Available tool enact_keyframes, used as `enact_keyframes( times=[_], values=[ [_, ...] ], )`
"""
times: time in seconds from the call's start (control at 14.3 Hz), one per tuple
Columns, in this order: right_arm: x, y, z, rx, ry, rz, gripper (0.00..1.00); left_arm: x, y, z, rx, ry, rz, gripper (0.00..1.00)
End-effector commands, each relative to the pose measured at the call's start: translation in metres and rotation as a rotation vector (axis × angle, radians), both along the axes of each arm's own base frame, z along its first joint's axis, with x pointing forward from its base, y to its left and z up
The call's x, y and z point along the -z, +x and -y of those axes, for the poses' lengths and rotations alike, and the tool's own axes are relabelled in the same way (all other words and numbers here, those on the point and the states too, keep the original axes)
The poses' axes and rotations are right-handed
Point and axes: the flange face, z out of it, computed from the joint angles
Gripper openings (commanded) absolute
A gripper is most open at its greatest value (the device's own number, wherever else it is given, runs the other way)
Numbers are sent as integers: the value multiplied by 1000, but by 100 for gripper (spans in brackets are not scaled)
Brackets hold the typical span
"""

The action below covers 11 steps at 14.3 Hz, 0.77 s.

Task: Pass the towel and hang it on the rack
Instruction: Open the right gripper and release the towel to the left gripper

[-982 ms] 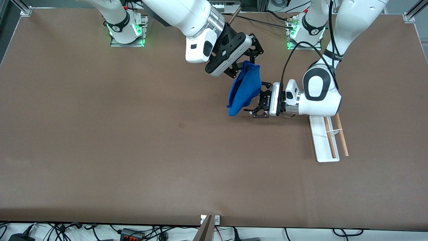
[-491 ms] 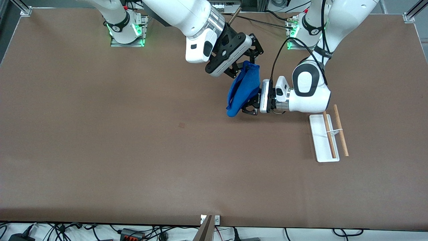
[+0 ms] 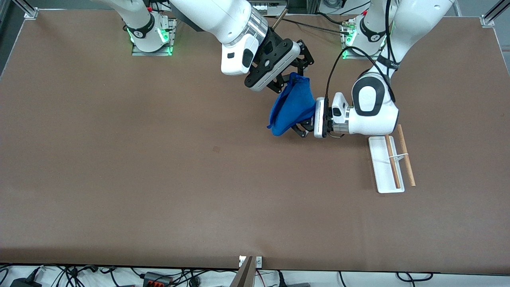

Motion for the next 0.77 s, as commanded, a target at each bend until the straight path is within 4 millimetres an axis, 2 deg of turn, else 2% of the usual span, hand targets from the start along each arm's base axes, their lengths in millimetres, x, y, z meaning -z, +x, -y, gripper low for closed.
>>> enact_keyframes(
  times=[0.0,0.07,0.14,0.21,0.28,0.49,0.63,0.7],
  values=[
    [0,0,-3,13,-12,11,0,-34,2,-19,-8,102,-59,0],
    [2,0,-4,10,-17,14,0,-44,1,-26,-4,154,-105,0],
    [3,-1,-4,10,-26,18,31,-57,3,-41,-25,222,-149,0],
    [6,0,-3,10,-43,29,97,-69,2,-50,-40,278,-178,0],
    [12,-1,-4,6,-64,36,100,-80,0,-55,-47,323,-222,0],
    [16,-1,0,4,-90,30,100,-99,9,-84,-73,448,-275,0],
    [20,6,10,10,-113,17,100,-114,13,-97,-100,518,-308,0],
    [22,16,21,19,-128,12,100,-124,11,-102,-121,585,-329,0]
  ],
)
